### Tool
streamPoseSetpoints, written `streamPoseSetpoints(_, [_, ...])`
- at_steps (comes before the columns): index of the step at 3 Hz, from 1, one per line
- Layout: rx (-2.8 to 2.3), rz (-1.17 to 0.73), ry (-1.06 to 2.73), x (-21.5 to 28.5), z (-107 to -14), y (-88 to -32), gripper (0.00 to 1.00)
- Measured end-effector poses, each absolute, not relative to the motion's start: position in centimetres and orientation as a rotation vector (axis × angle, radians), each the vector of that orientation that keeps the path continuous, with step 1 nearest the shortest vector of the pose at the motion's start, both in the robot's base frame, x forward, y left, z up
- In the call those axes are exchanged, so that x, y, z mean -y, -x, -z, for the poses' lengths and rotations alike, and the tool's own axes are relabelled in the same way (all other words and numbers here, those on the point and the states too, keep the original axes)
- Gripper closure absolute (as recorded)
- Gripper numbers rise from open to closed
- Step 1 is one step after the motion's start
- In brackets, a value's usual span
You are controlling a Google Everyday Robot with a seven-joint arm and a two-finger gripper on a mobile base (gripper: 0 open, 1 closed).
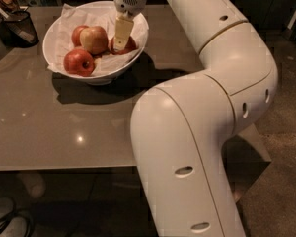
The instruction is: Pick apple from white bowl
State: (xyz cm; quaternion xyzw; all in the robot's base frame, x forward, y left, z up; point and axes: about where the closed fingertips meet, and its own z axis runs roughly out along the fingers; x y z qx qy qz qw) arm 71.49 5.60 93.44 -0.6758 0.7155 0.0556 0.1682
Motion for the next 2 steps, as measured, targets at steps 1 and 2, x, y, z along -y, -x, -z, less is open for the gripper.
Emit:
streamPoseSetpoints(1, [-2.056, -0.168, 1.93, -5.48, -92.51, -71.44, 0.33])
streamPoseSetpoints(2, [-2.077, -0.182, 1.933, -5.25, -91.76, -71.25, 0.36])
